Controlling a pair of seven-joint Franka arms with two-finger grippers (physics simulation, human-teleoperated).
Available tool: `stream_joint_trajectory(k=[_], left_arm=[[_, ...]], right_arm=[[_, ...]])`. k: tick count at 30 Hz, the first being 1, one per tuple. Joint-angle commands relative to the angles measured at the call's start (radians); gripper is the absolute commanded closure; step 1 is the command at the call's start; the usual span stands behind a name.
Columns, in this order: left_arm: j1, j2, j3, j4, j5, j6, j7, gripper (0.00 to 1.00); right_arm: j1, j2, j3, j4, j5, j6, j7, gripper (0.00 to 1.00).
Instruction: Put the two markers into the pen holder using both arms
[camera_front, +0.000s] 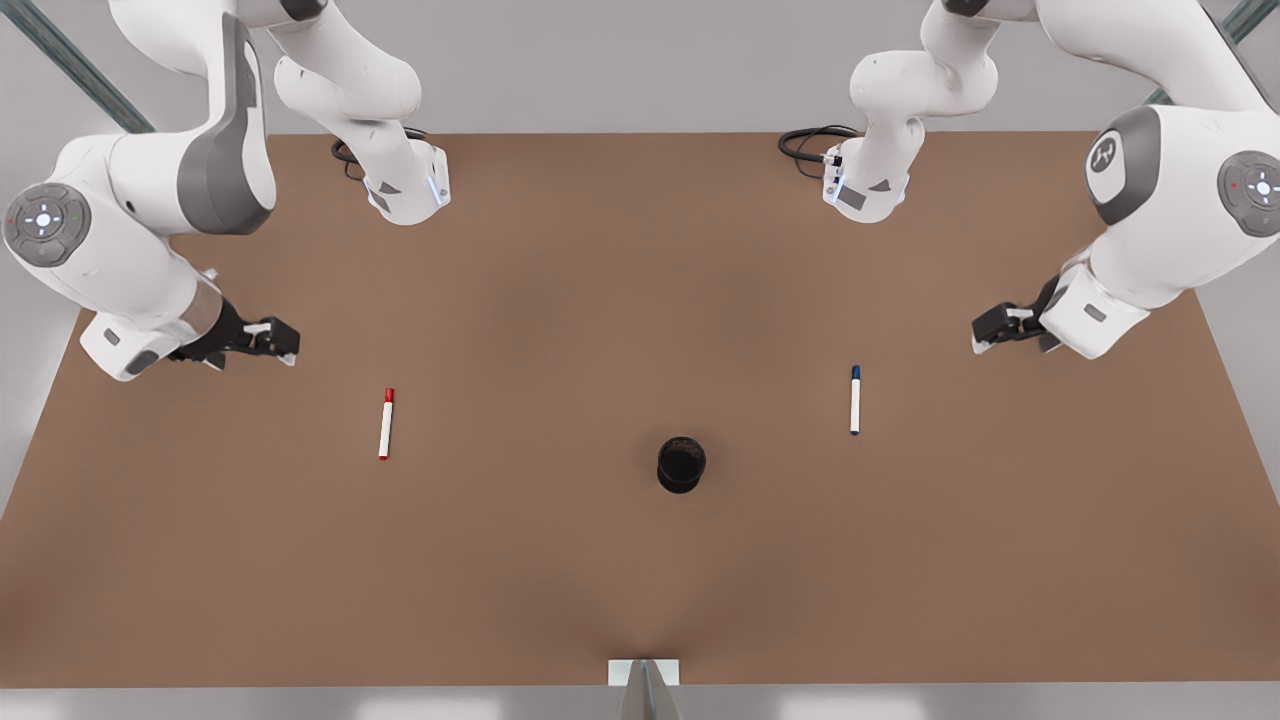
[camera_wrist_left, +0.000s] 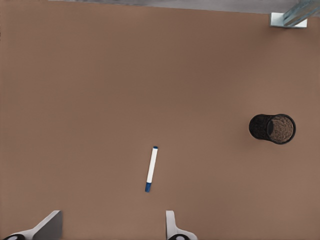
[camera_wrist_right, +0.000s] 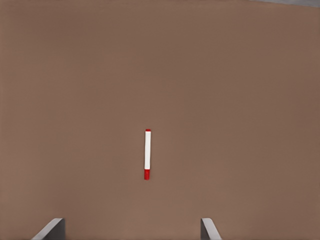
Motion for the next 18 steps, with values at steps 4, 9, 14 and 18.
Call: stream_joint_trajectory(k=[4,9,14,18], left_arm=[[-0.005,0.049,-0.003,-0.159,-0.001,0.265,-0.022,0.00],[-0.042,0.168,-0.005,-0.355,-0.043,0.572,-0.005,0.00],[-0.071,0.219,-0.005,-0.521,-0.043,0.822,0.003,0.01],[-0.091,0.243,-0.005,-0.582,-0.037,0.877,0.003,0.18]], right_arm=[[-0.005,0.028,0.000,-0.001,0.001,0.040,0.000,0.00],[-0.002,0.266,0.010,-0.007,0.000,0.241,0.005,0.00],[0.033,0.344,0.014,-0.190,-0.003,0.426,0.084,0.00],[0.027,0.356,0.013,-0.335,-0.005,0.531,0.110,0.00]])
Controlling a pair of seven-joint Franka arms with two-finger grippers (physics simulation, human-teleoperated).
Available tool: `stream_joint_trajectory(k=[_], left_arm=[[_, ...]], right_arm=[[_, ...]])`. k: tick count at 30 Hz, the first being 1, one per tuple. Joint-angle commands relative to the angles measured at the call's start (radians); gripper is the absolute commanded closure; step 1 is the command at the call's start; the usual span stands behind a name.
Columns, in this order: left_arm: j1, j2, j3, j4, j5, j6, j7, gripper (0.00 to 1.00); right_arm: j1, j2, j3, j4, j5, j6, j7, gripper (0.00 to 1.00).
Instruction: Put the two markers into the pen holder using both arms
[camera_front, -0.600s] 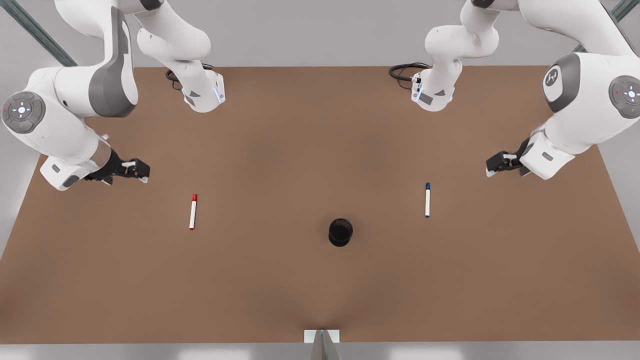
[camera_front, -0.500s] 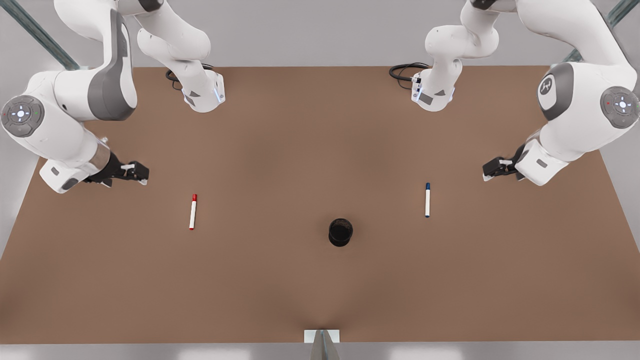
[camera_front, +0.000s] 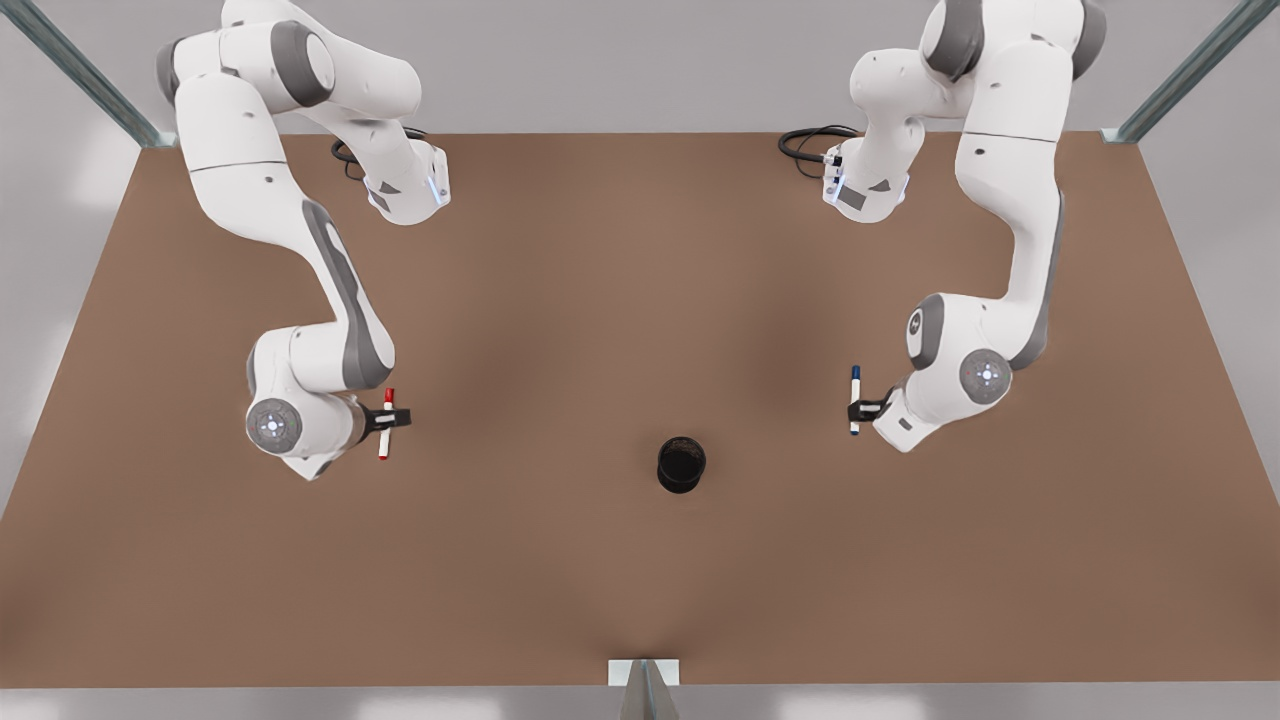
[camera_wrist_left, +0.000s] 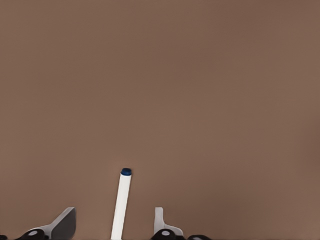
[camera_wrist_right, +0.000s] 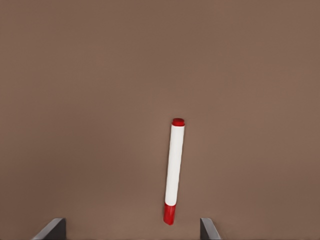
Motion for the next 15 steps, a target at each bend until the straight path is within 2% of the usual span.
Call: stream_joint_trajectory(k=[1,4,7,8,9,12,13,15], left_arm=[[-0.010,0.006,0.000,-0.031,0.005,0.193,0.005,0.18],[-0.017,0.046,0.001,-0.071,0.009,0.290,0.006,0.18],[-0.030,0.068,0.003,-0.098,0.037,0.308,0.003,0.18],[-0.030,0.068,0.005,-0.124,0.038,0.320,0.003,0.18],[-0.028,0.069,0.005,-0.129,0.038,0.322,0.003,0.18],[-0.023,0.097,0.006,-0.132,0.038,0.340,0.006,0.25],[-0.023,0.097,0.006,-0.132,0.040,0.340,0.006,0.31],[-0.023,0.106,0.006,-0.131,0.040,0.355,0.008,0.33]], right_arm=[[-0.009,0.022,0.000,-0.021,0.000,0.140,0.078,0.00],[-0.021,0.039,0.000,-0.067,-0.002,0.163,0.072,0.00],[-0.027,0.040,0.000,-0.140,-0.003,0.230,0.067,0.01],[-0.027,0.042,0.000,-0.148,-0.005,0.242,0.067,0.07],[-0.030,0.042,0.000,-0.166,-0.009,0.279,0.067,0.09],[-0.044,0.062,-0.004,-0.160,-0.011,0.333,0.064,0.10],[-0.046,0.065,-0.004,-0.160,-0.011,0.359,0.062,0.11],[-0.049,0.086,-0.004,-0.150,-0.046,0.405,0.058,0.16]])
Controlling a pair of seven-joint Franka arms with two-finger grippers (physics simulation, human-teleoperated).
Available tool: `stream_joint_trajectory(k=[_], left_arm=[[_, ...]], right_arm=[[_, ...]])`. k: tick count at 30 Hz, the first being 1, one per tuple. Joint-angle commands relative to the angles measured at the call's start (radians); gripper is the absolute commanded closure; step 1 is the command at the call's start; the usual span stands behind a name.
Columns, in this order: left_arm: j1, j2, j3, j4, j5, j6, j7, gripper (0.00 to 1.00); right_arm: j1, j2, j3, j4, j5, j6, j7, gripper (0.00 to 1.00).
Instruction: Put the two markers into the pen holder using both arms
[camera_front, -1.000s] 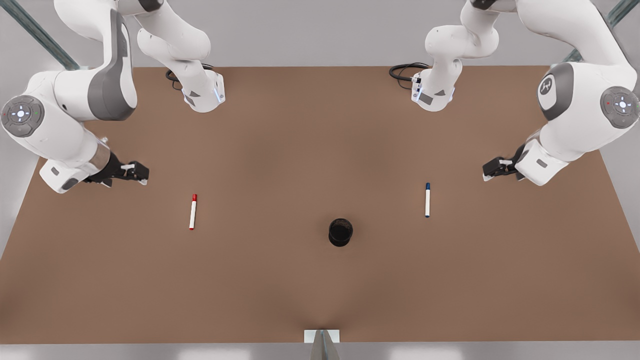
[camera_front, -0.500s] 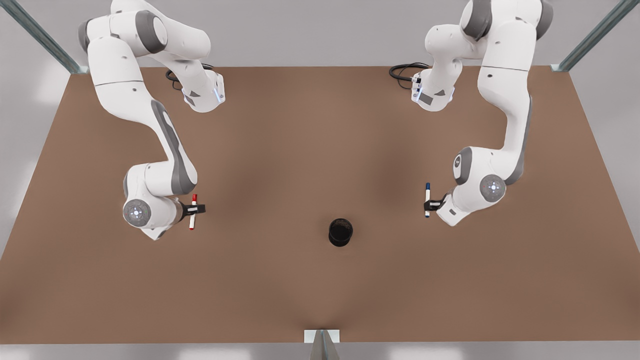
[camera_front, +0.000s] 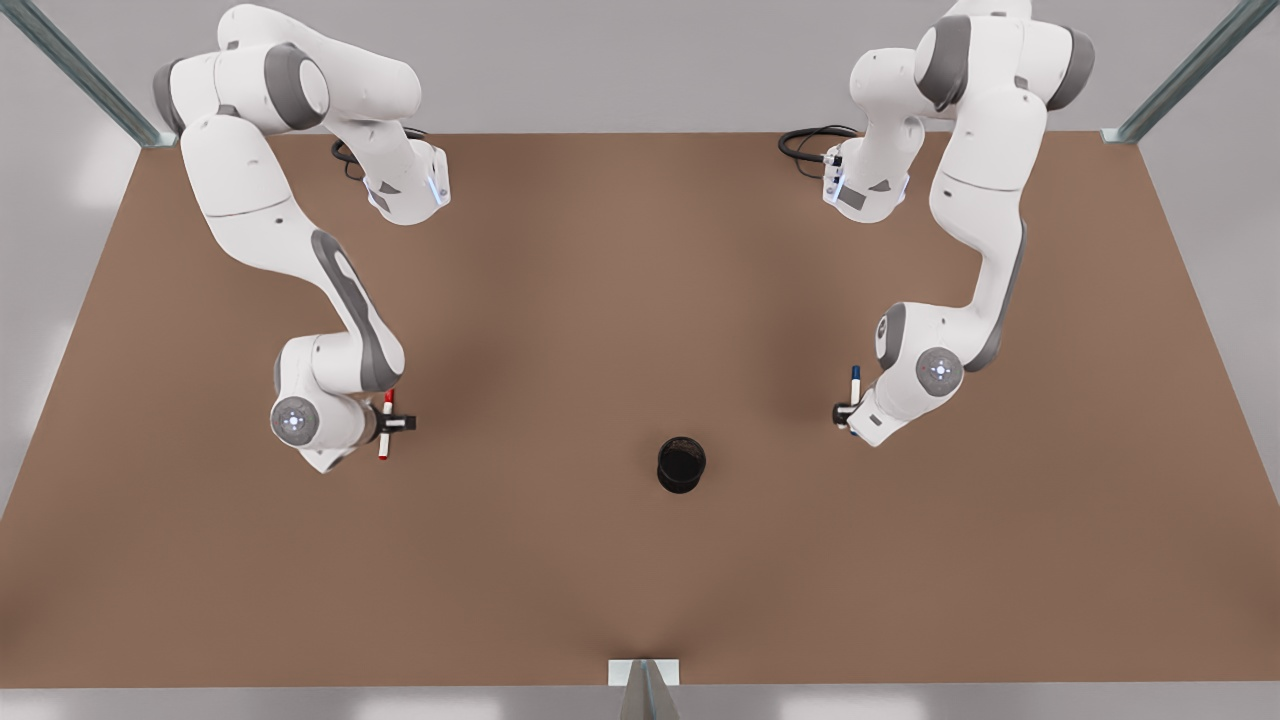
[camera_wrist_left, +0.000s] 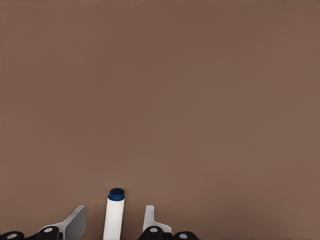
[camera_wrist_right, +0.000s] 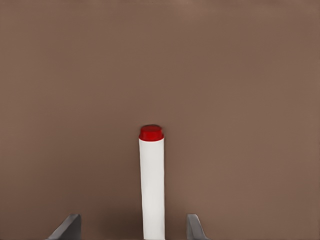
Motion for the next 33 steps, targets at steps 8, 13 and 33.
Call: stream_joint_trajectory(k=[8,13,33], left_arm=[[0.000,0.020,0.000,0.000,0.021,0.070,0.004,0.52],[0.000,0.023,0.000,0.000,0.022,0.070,0.004,0.58],[0.000,0.008,0.002,0.000,0.022,0.059,-0.002,0.78]], right_arm=[[-0.002,0.042,-0.004,0.027,-0.056,0.148,0.017,0.50],[0.003,0.040,-0.004,0.041,-0.056,0.139,0.019,0.50],[0.007,-0.027,0.123,0.303,-0.058,-0.007,0.025,0.79]])
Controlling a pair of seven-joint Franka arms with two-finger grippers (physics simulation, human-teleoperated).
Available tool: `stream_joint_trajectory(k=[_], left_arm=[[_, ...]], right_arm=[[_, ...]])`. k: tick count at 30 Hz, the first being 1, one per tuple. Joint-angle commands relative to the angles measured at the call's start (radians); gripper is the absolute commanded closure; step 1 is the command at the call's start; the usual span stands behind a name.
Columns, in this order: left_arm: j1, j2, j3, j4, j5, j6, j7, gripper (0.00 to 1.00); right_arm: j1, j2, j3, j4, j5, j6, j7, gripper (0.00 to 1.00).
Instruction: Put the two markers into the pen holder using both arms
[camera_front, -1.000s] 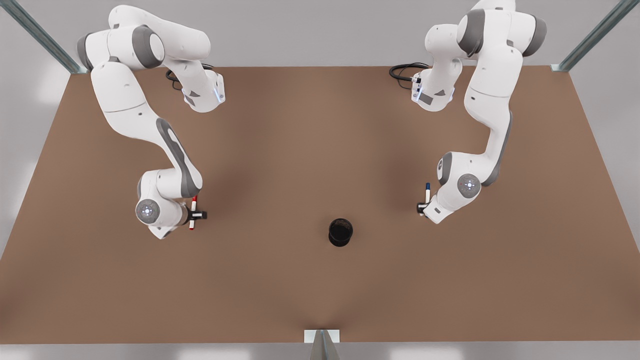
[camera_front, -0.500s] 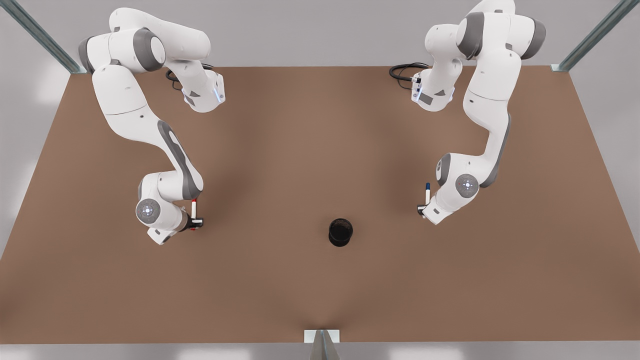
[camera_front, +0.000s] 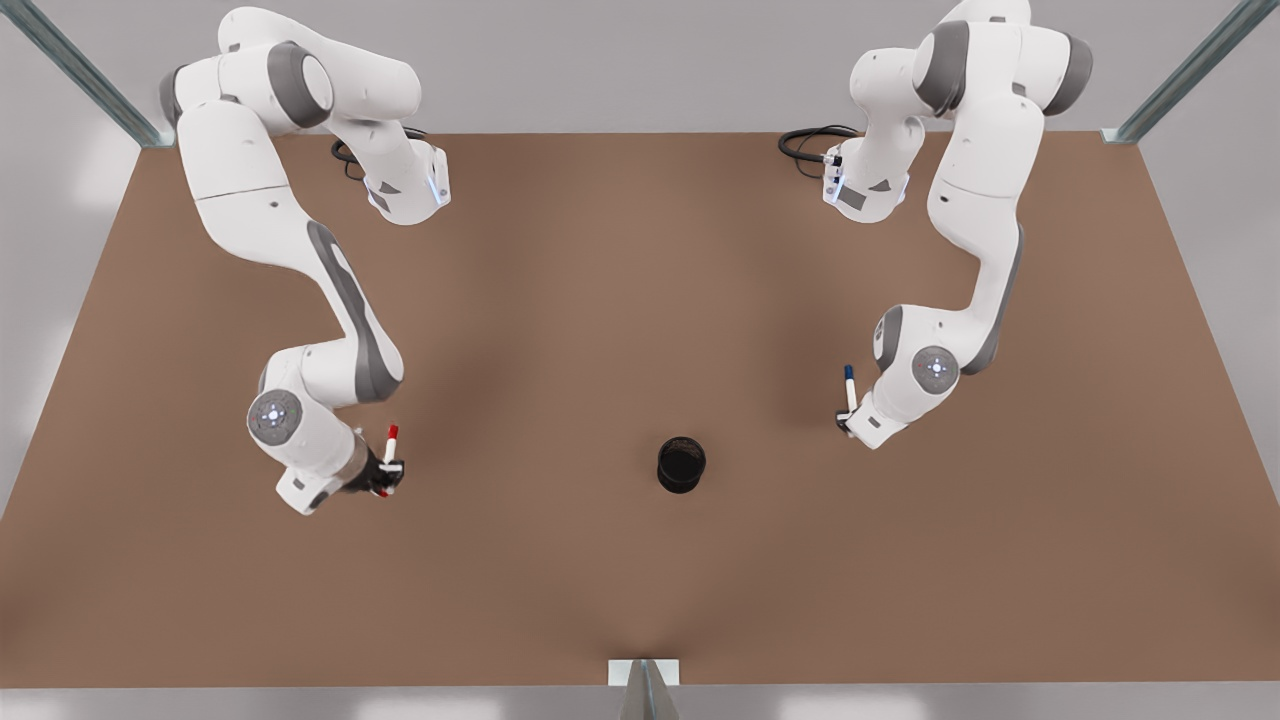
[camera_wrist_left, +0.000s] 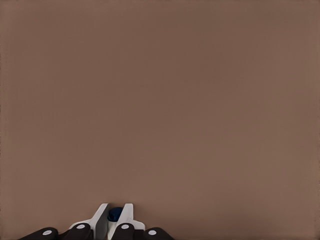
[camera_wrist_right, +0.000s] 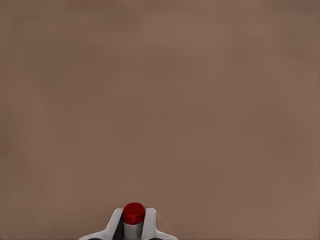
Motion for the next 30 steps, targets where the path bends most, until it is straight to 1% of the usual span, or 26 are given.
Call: stream_joint_trajectory(k=[1,2,3,4,5,6,7,8,9,10,11,12,13,14,16,18,22,25,27,28,30], left_arm=[[0.001,-0.012,0.000,0.002,-0.009,-0.023,0.008,0.79],[0.001,-0.022,0.001,0.007,-0.009,-0.043,0.008,0.79],[0.001,-0.036,0.003,0.016,-0.009,-0.069,0.008,0.79],[0.001,-0.047,0.006,0.024,-0.009,-0.089,0.008,0.79],[0.001,-0.052,0.007,0.045,-0.009,-0.125,0.007,0.79],[0.001,-0.061,0.012,0.062,-0.009,-0.160,0.007,0.79],[0.001,-0.073,0.012,0.086,-0.009,-0.204,0.004,0.79],[0.001,-0.079,0.013,0.106,-0.009,-0.241,0.001,0.79],[0.001,-0.093,0.013,0.151,-0.009,-0.321,-0.005,0.79],[0.001,-0.102,0.013,0.182,-0.009,-0.382,-0.006,0.79],[0.001,-0.108,0.013,0.209,-0.009,-0.438,-0.007,0.79],[0.001,-0.116,0.013,0.220,-0.009,-0.471,-0.009,0.79],[0.000,-0.125,0.013,0.231,-0.009,-0.510,-0.009,0.79],[-0.002,-0.137,0.013,0.231,-0.009,-0.533,-0.019,0.79],[-0.006,-0.157,0.013,0.238,-0.009,-0.585,-0.025,0.79],[-0.008,-0.168,0.012,0.290,-0.009,-0.691,-0.036,0.79],[-0.008,-0.168,0.009,0.409,-0.014,-0.795,-0.048,0.79],[-0.017,-0.161,-0.003,0.517,-0.034,-0.800,-0.070,0.79],[-0.034,-0.153,-0.003,0.560,-0.035,-0.798,-0.131,0.79],[-0.035,-0.145,-0.003,0.560,-0.035,-0.797,-0.136,0.79],[-0.035,-0.133,-0.005,0.560,-0.037,-0.794,-0.151,0.79]], right_arm=[[0.004,-0.024,0.069,0.061,-0.015,-0.080,0.061,0.79],[0.000,-0.027,0.134,0.089,-0.017,-0.074,0.061,0.79],[0.007,-0.029,0.203,0.098,-0.017,-0.003,0.061,0.79],[0.017,-0.018,0.249,0.098,-0.017,0.109,0.054,0.79],[0.076,-0.016,0.258,0.107,-0.018,0.216,0.055,0.79],[0.146,0.023,0.243,0.178,-0.018,0.258,0.057,0.79],[0.204,0.112,0.240,0.307,-0.116,0.274,0.058,0.79],[0.255,0.177,0.235,0.417,-0.133,0.273,0.060,0.79],[0.385,0.218,0.128,0.529,-0.132,0.273,0.084,0.79],[0.465,0.267,0.068,0.620,-0.132,0.276,0.152,0.79],[0.519,0.319,0.030,0.703,-0.132,0.310,0.175,0.79],[0.572,0.323,-0.021,0.712,-0.132,0.317,0.242,0.79],[0.648,0.327,-0.104,0.720,-0.132,0.322,0.327,0.79],[0.688,0.332,-0.151,0.720,-0.132,0.340,0.365,0.79],[0.698,0.353,-0.168,0.710,-0.132,0.405,0.368,0.79],[0.731,0.353,-0.194,0.681,-0.132,0.428,0.370,0.79],[0.757,0.376,-0.214,0.644,-0.258,0.508,0.483,0.79],[0.804,0.396,-0.257,0.658,-0.259,0.511,0.515,0.79],[0.887,0.408,-0.355,0.661,-0.259,0.511,0.584,0.79],[0.904,0.408,-0.371,0.657,-0.259,0.512,0.605,0.79],[0.910,0.407,-0.371,0.637,-0.261,0.512,0.605,0.79]])
